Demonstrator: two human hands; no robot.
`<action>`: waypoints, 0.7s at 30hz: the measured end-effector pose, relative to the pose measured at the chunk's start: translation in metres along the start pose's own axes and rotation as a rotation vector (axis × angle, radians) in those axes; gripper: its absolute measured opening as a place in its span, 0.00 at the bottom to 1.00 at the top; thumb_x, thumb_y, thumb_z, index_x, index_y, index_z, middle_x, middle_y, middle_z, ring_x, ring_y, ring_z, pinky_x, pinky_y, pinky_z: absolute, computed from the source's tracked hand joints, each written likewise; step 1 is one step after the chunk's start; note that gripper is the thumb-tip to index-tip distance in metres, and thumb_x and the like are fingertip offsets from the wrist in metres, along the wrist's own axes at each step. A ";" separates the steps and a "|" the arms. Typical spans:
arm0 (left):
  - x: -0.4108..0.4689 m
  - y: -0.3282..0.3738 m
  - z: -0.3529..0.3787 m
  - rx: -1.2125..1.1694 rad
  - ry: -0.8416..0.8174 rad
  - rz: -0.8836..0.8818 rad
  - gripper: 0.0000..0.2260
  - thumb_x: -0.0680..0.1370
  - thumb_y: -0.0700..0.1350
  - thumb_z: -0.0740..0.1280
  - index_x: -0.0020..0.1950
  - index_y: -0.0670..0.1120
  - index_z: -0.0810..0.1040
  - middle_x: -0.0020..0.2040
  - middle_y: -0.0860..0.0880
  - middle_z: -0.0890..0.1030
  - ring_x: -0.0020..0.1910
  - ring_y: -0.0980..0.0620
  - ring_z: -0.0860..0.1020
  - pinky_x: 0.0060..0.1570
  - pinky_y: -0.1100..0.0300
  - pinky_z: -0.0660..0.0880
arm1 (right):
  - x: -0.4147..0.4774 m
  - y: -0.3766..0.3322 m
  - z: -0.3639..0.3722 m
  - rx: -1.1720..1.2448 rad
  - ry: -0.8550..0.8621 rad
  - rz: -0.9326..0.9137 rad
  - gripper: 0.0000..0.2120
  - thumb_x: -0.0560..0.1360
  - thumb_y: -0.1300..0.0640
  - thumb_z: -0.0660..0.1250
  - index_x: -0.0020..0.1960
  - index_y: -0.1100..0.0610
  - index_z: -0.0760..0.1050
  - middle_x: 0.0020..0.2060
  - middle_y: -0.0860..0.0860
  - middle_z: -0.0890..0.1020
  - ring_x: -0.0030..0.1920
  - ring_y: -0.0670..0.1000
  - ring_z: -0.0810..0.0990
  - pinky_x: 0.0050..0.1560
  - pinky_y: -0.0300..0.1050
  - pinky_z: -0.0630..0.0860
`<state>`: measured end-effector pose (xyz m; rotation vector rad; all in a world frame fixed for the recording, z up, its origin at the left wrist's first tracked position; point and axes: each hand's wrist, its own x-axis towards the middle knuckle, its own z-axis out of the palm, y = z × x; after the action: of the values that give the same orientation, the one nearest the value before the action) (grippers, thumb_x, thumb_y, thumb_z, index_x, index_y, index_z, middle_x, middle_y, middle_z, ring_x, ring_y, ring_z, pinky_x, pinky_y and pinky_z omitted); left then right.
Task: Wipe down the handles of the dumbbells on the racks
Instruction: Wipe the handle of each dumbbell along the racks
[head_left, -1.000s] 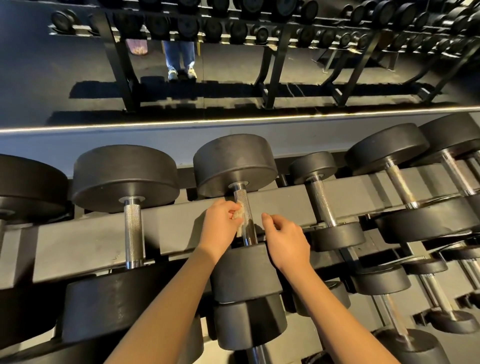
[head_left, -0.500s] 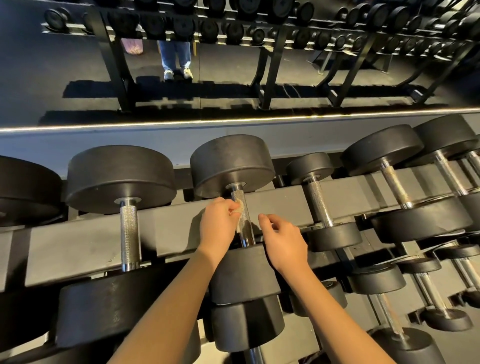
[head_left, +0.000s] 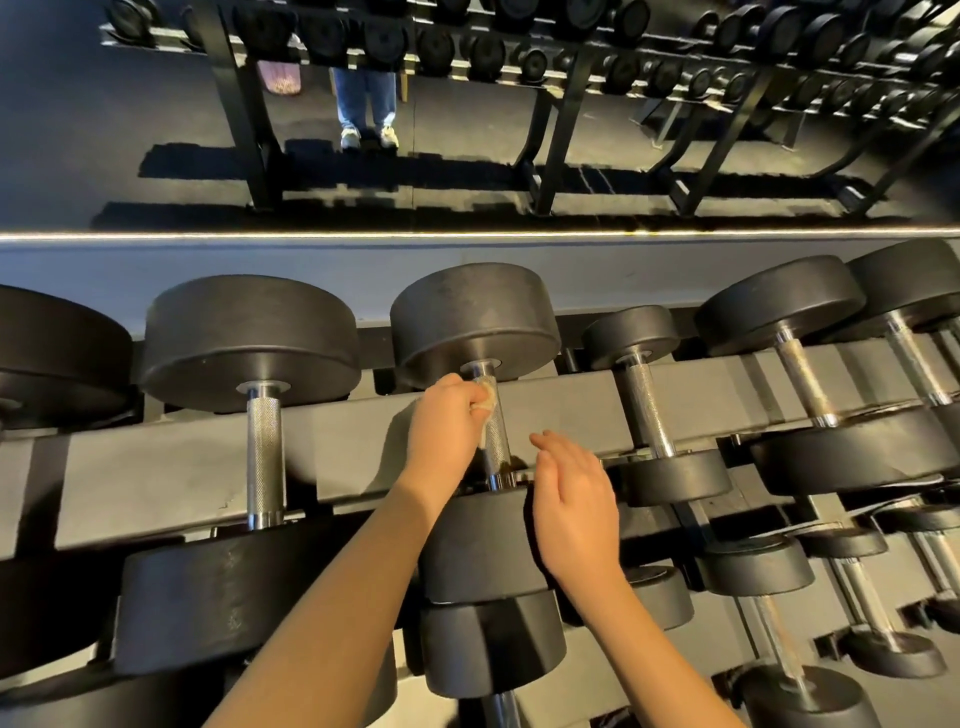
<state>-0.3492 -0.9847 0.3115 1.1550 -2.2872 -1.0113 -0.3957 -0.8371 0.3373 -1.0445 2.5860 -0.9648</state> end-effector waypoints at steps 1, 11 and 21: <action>-0.003 -0.002 -0.001 -0.013 -0.036 -0.008 0.08 0.77 0.41 0.67 0.55 0.42 0.83 0.47 0.47 0.76 0.45 0.49 0.77 0.44 0.65 0.71 | -0.002 0.000 -0.001 0.070 0.023 0.048 0.27 0.76 0.45 0.46 0.63 0.54 0.76 0.61 0.49 0.78 0.63 0.47 0.72 0.65 0.42 0.64; -0.019 -0.004 -0.001 -0.231 0.028 -0.126 0.06 0.75 0.41 0.71 0.50 0.42 0.83 0.44 0.49 0.80 0.40 0.57 0.78 0.38 0.76 0.69 | -0.003 0.002 0.001 0.136 0.072 0.117 0.26 0.76 0.50 0.47 0.60 0.58 0.78 0.64 0.51 0.76 0.66 0.47 0.69 0.62 0.34 0.59; -0.020 0.001 -0.004 -0.003 -0.205 0.007 0.05 0.72 0.40 0.73 0.46 0.43 0.85 0.42 0.53 0.76 0.42 0.54 0.76 0.44 0.67 0.69 | -0.002 0.001 0.001 0.093 0.063 0.095 0.27 0.76 0.49 0.46 0.62 0.57 0.77 0.67 0.51 0.74 0.68 0.46 0.66 0.62 0.33 0.56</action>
<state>-0.3361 -0.9697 0.3146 1.0855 -2.4429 -1.1787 -0.3947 -0.8353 0.3359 -0.8732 2.5867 -1.0991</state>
